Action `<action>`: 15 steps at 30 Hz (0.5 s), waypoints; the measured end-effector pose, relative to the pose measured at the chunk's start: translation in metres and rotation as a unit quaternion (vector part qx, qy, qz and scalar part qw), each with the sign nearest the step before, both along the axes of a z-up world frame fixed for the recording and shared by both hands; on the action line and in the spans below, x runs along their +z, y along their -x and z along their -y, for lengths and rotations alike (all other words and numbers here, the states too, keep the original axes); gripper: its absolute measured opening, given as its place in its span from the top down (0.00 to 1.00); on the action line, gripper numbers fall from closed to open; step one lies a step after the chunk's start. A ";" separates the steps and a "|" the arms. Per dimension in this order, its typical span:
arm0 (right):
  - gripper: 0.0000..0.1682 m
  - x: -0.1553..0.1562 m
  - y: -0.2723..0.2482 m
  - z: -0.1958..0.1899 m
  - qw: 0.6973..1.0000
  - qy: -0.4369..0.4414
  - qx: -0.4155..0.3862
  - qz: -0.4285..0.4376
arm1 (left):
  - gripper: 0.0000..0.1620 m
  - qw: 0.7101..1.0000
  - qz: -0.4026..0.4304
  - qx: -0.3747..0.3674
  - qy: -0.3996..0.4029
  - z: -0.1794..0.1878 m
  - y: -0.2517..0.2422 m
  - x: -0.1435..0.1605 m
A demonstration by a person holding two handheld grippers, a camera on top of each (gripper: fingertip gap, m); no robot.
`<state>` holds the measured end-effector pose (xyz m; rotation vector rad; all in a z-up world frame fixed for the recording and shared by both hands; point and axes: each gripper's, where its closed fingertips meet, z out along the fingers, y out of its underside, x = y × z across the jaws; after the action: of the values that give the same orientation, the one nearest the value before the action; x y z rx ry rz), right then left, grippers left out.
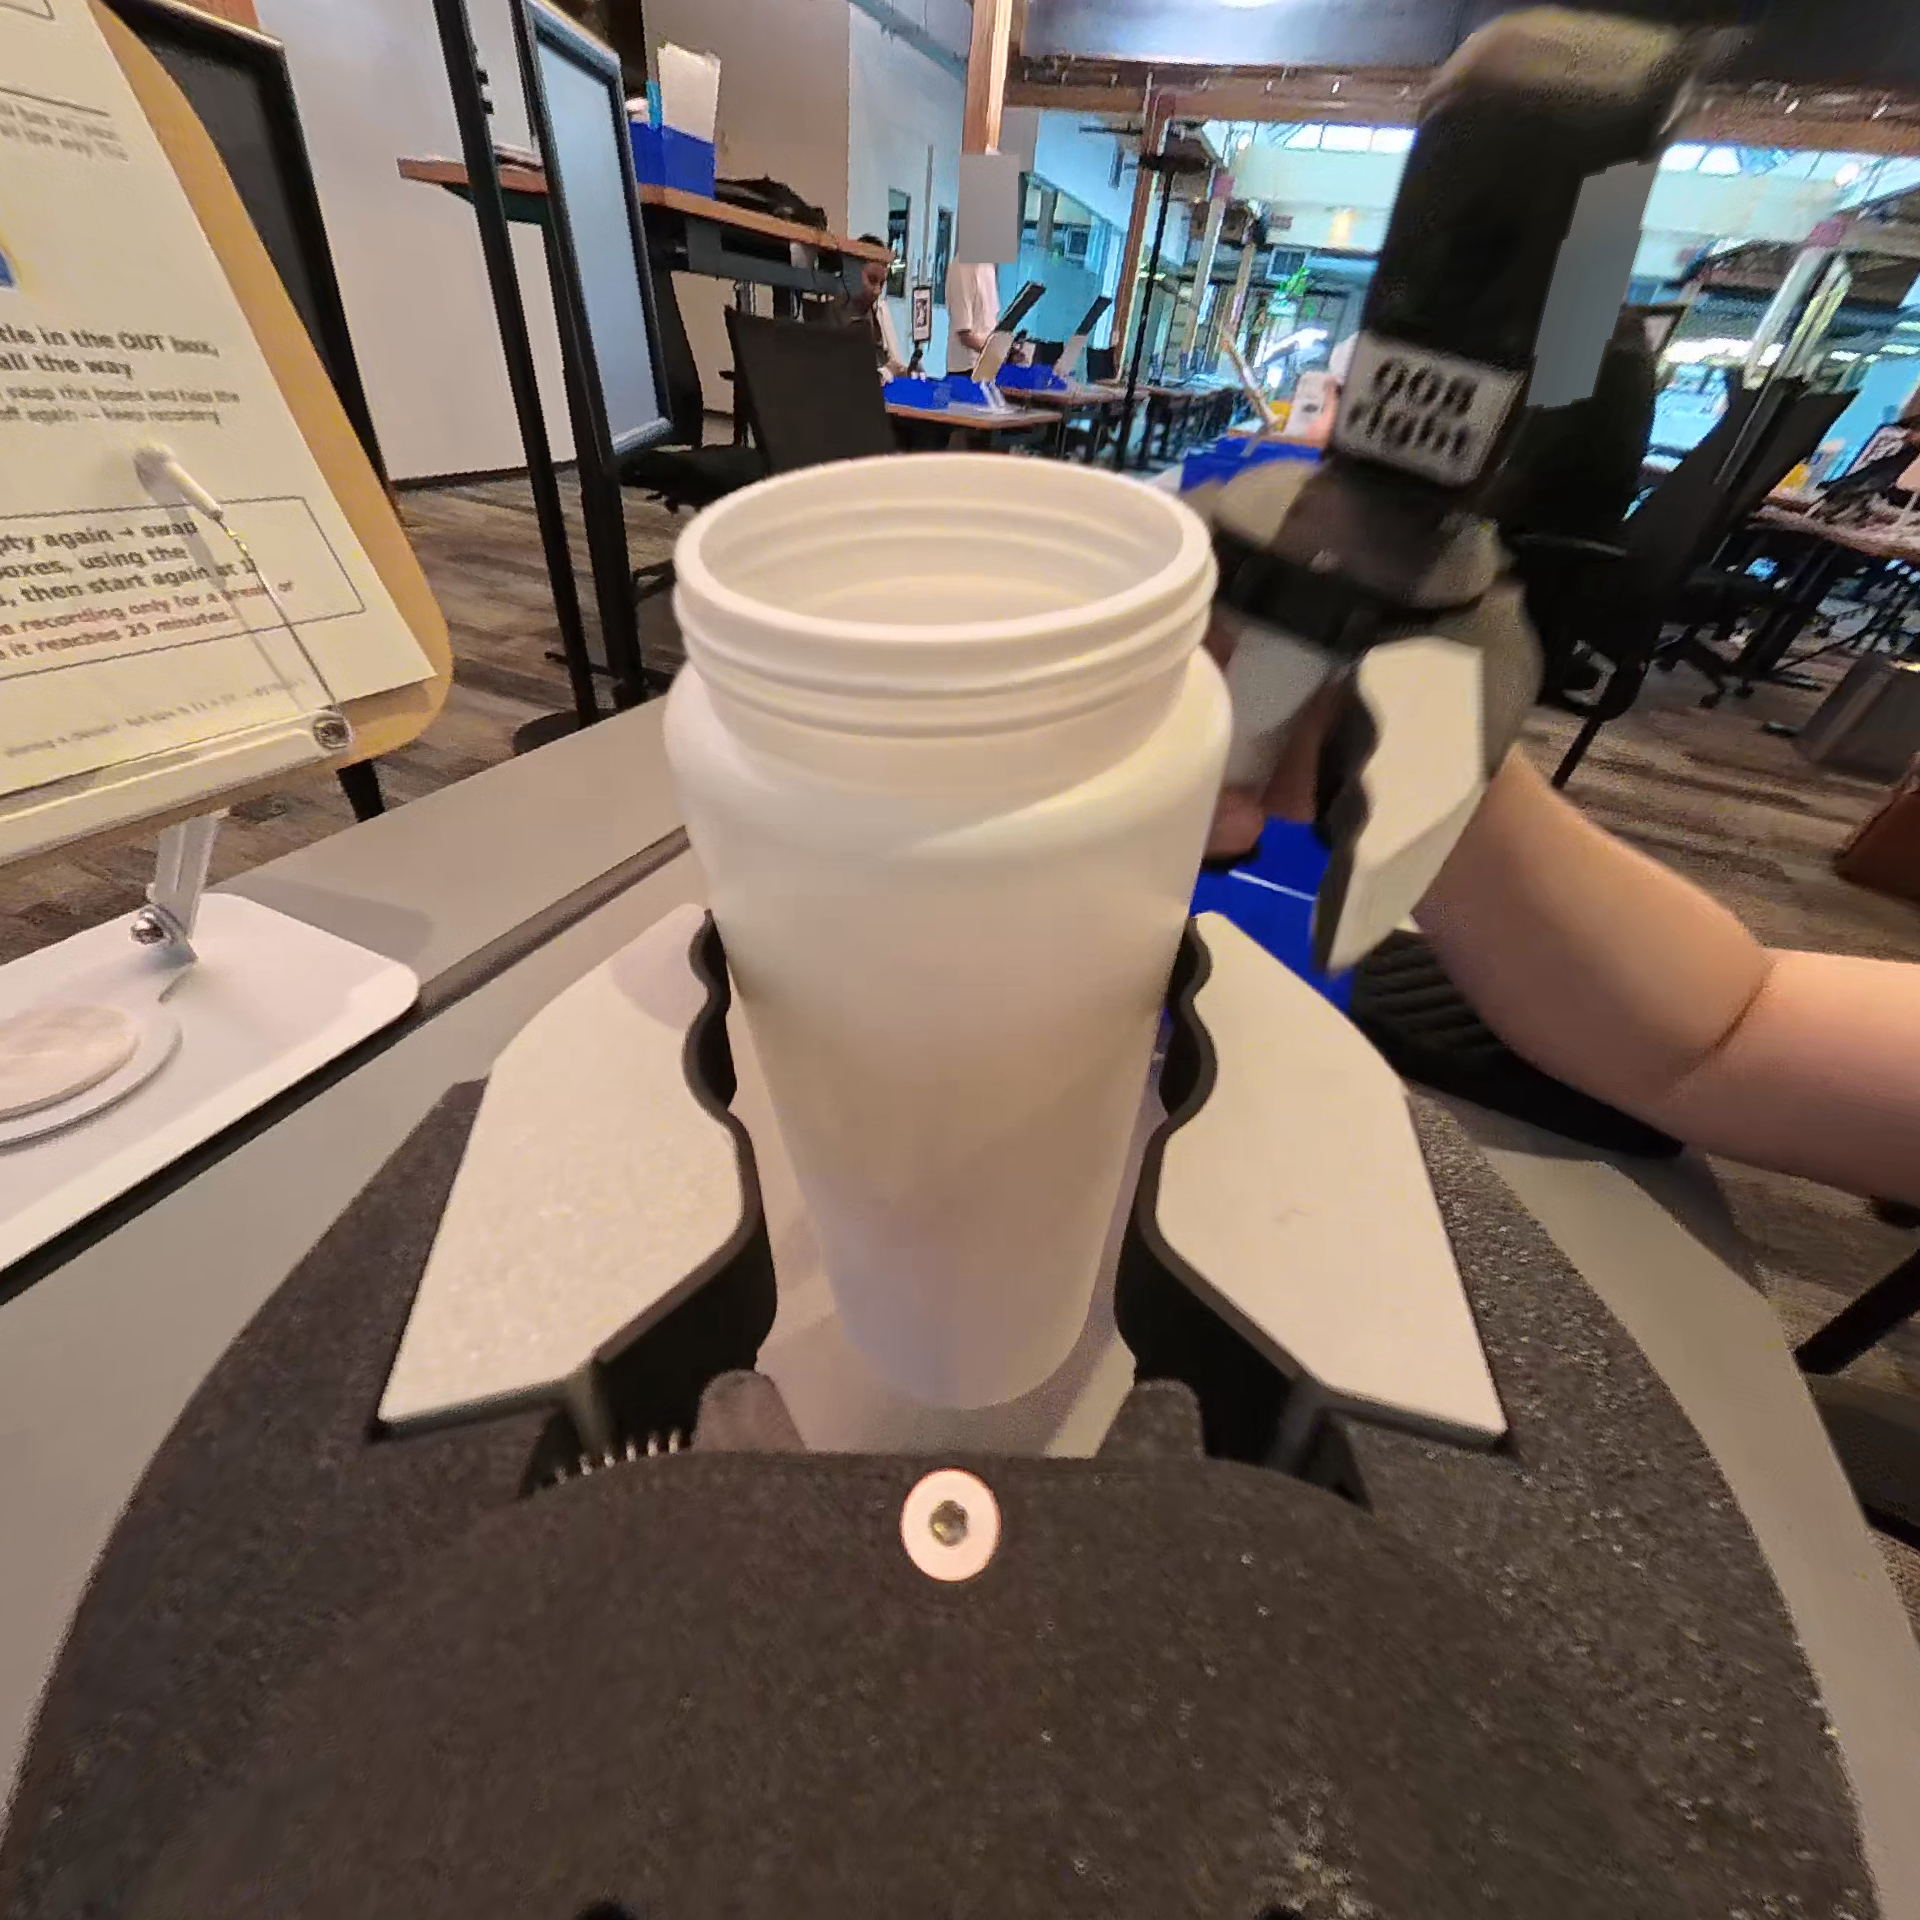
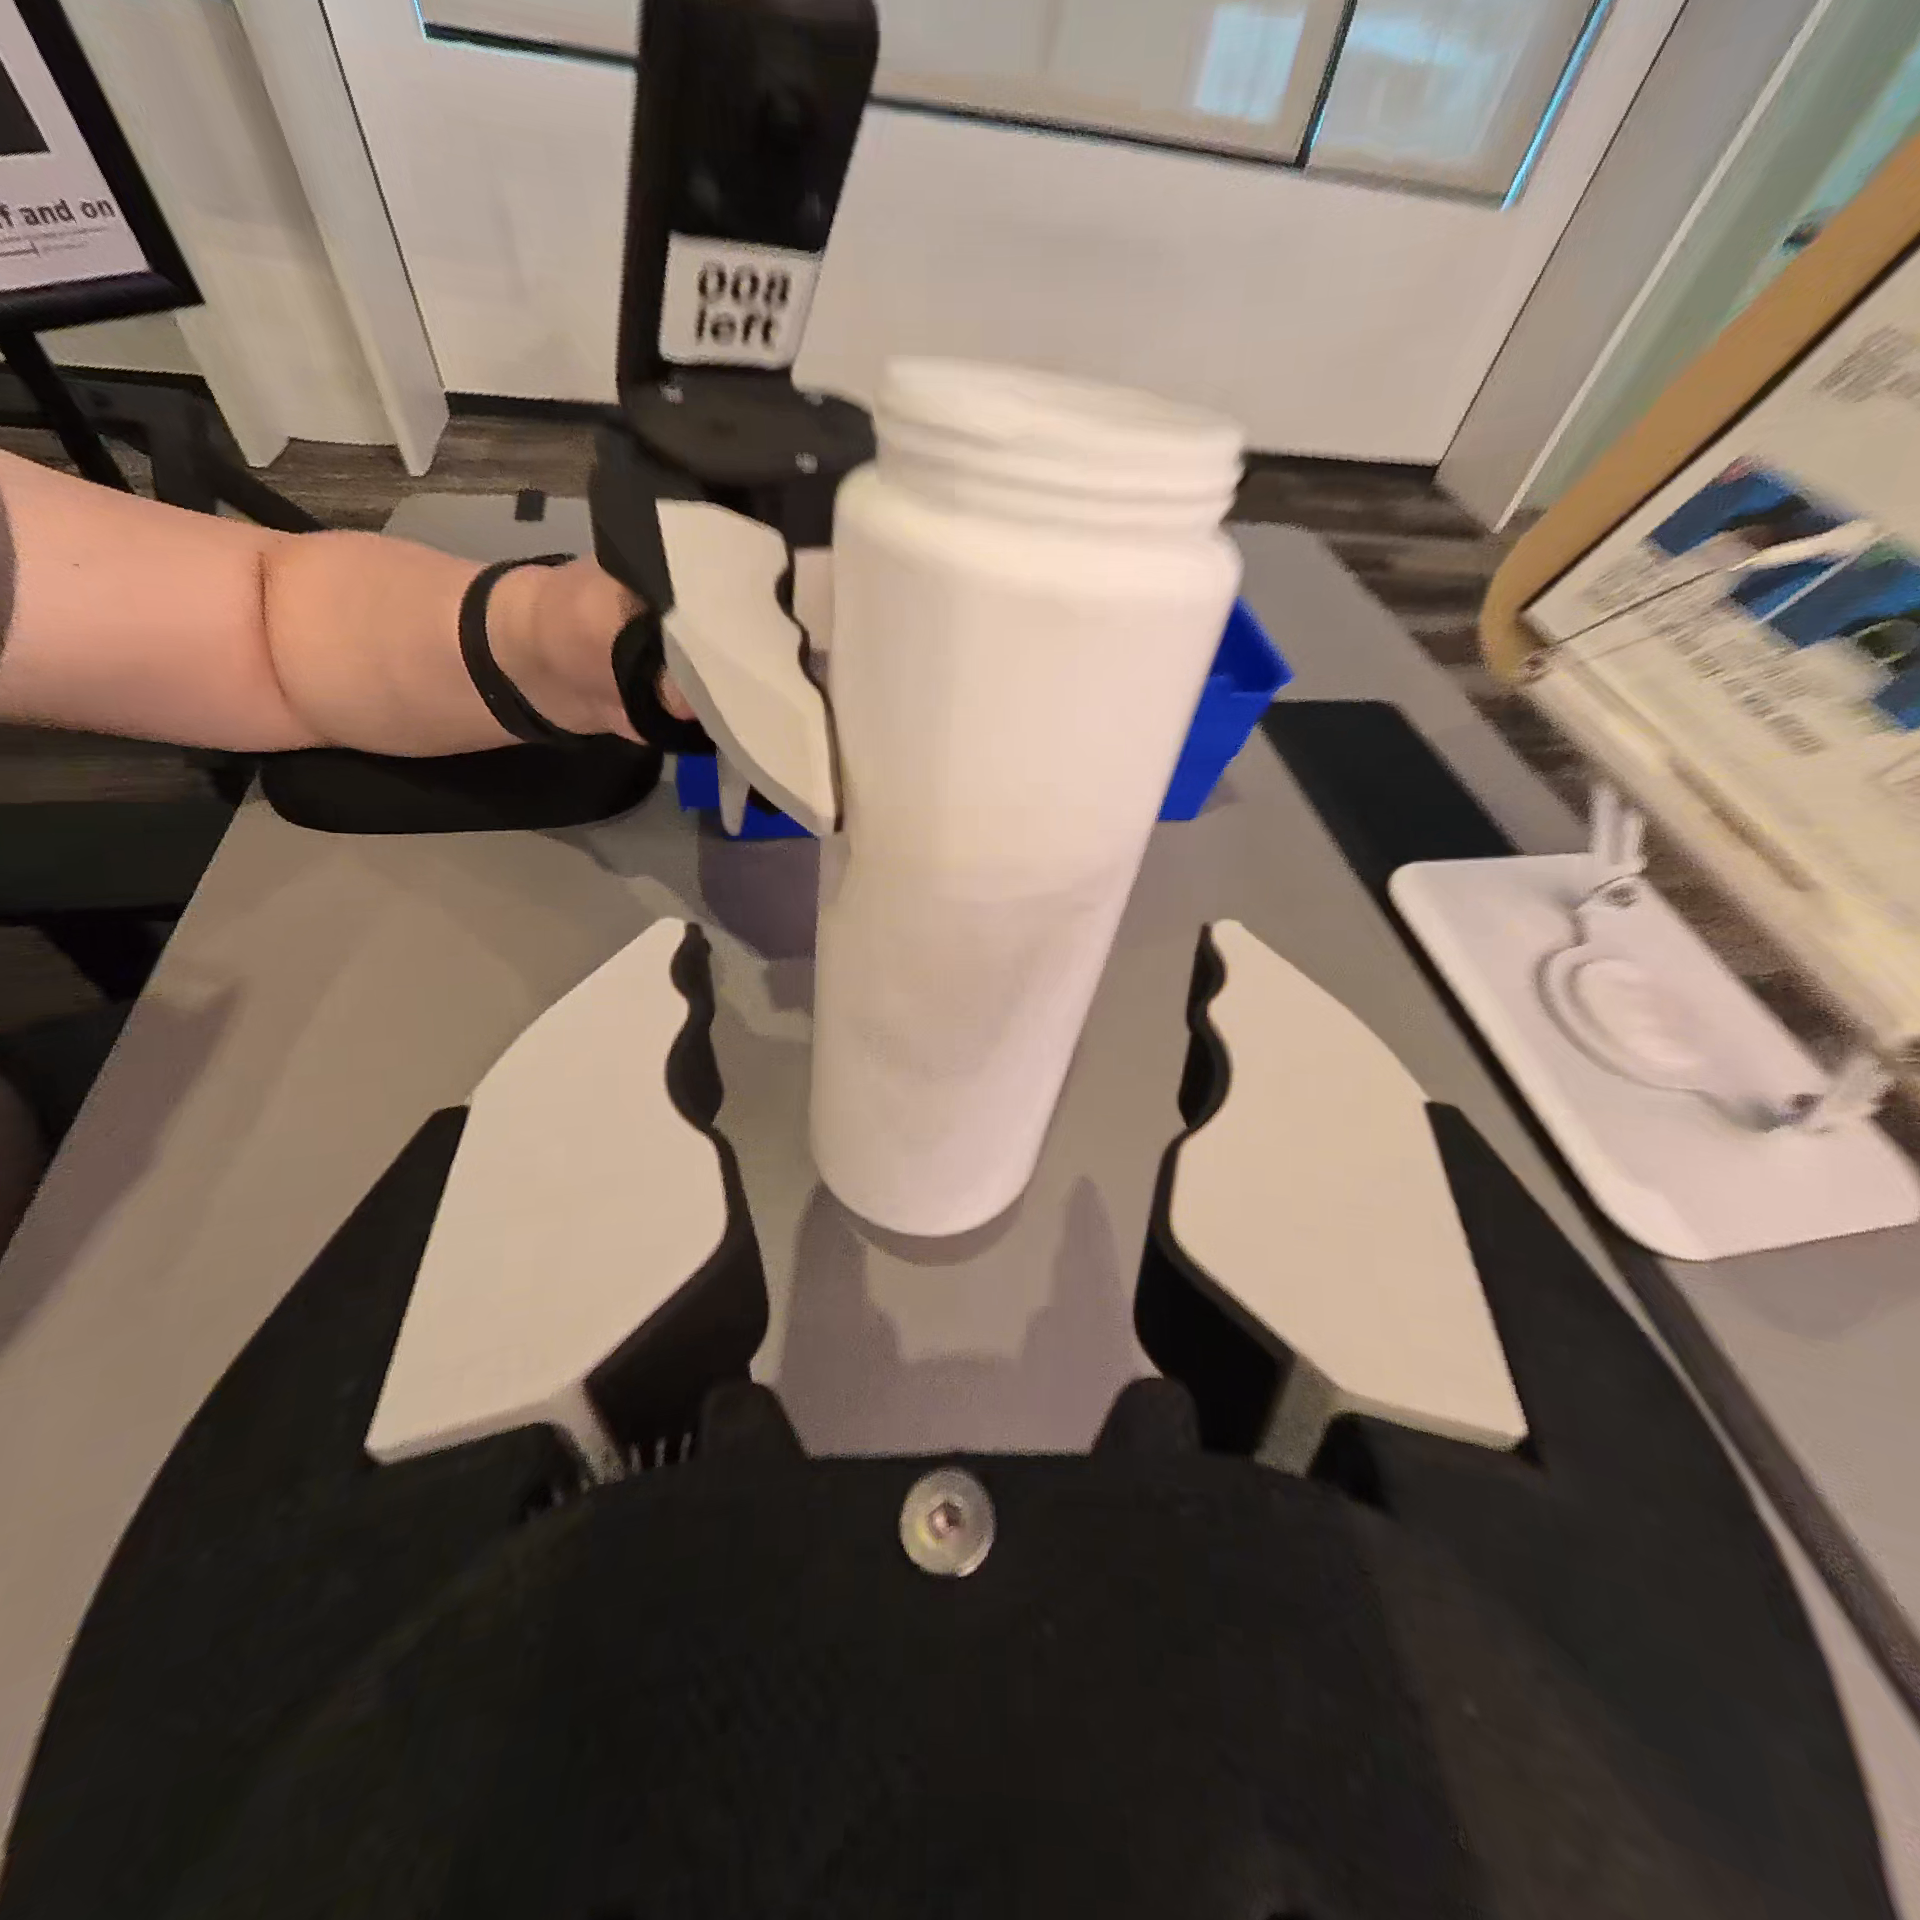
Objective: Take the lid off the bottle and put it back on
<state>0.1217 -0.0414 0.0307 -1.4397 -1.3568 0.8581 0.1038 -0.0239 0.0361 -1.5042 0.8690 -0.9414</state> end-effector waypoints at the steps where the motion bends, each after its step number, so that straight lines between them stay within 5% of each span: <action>1: 0.47 -0.006 0.008 0.002 1.000 0.010 0.005 0.004 | 0.50 1.000 0.004 -0.005 0.001 0.002 -0.001 0.002; 6: 0.48 -0.023 0.023 0.005 0.999 0.040 0.001 0.027 | 0.50 0.999 0.026 -0.031 -0.008 0.014 -0.006 0.012; 15: 0.49 -0.018 0.033 0.006 0.987 0.148 0.036 -0.059 | 0.50 0.998 0.032 -0.045 -0.027 0.023 -0.010 0.018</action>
<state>0.0887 -0.0474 0.0126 -1.5436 -1.2345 1.2141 0.1139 -0.0471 0.0539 -1.3907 0.9156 -1.0187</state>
